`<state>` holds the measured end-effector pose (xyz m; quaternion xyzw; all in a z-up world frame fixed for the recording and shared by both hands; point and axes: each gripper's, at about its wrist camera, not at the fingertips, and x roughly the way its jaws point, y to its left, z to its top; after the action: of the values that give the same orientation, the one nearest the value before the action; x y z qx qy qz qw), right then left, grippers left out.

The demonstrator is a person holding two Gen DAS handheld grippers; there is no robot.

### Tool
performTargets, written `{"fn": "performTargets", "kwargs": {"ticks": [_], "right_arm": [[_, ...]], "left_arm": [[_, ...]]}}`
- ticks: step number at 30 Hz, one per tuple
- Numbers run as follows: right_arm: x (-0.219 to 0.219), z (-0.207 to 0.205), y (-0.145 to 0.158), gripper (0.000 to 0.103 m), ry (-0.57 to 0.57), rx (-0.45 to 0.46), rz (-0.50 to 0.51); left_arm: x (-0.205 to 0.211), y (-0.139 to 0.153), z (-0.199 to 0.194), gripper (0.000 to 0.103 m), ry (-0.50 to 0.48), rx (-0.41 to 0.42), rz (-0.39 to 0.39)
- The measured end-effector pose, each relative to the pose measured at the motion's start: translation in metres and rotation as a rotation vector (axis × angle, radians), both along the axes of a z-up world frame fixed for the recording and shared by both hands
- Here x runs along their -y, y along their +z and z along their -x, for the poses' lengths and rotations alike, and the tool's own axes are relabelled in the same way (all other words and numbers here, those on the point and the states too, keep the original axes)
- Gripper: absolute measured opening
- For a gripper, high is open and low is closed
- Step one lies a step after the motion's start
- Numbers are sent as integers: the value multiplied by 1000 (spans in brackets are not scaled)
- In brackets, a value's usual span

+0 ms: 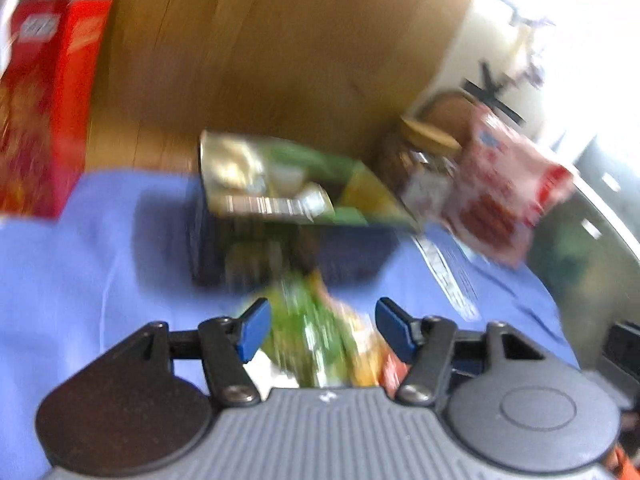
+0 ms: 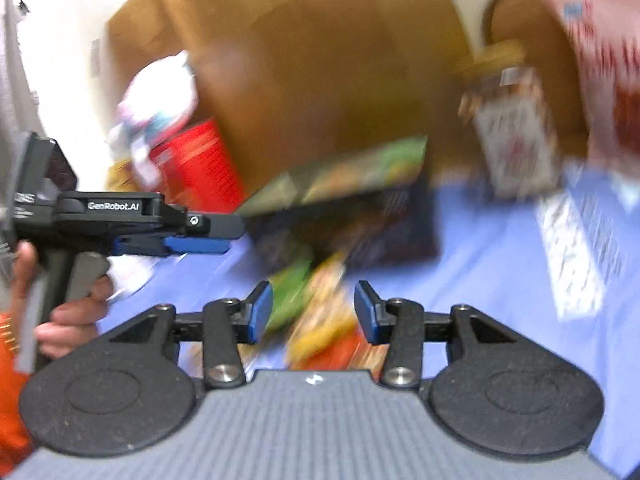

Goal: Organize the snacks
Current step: 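Grasp the bright green snack packet with the left gripper, then drop the bright green packet into the black tin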

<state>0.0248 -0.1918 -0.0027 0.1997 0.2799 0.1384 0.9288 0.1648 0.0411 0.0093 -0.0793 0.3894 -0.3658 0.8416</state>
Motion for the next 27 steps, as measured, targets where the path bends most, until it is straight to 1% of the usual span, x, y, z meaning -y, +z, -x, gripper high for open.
{"fn": "performTargets", "kwargs": {"ticks": [2,6,8,10,12,13,14,16,19,22,25,27], "right_arm": [[-9,25,-5,48,51,-15,20],[-35,57,-12,49,146,-36,132],[-47,63,-18,49,190,-37,206],[-61,63,-23,49,218,-21,290],[-74,62,-27,50,237,15,368],[-81,60,-28,46,245,24,391],[-85,57,-28,45,243,27,402],[-88,54,-25,42,225,34,430],[-80,49,-12,41,189,81,402],[-70,34,11,41,150,161,412],[-55,1,35,41,101,232,439],[-41,-30,48,41,71,243,425]], "left_arm": [[-10,-6,27,59,-51,-13,14],[-15,-22,70,59,-135,-73,21],[-10,-33,84,59,-160,-102,-6],[-5,-44,93,59,-167,-105,-43],[-2,-49,101,55,-161,-62,-44],[0,-49,102,46,-168,-62,-47],[3,-48,101,43,-151,-69,-64],[5,-41,100,40,-130,-54,-89],[3,-21,95,39,-116,-23,-61],[10,13,79,39,-96,38,-24],[30,47,48,39,-69,110,2],[48,64,17,39,-53,138,4]]}}
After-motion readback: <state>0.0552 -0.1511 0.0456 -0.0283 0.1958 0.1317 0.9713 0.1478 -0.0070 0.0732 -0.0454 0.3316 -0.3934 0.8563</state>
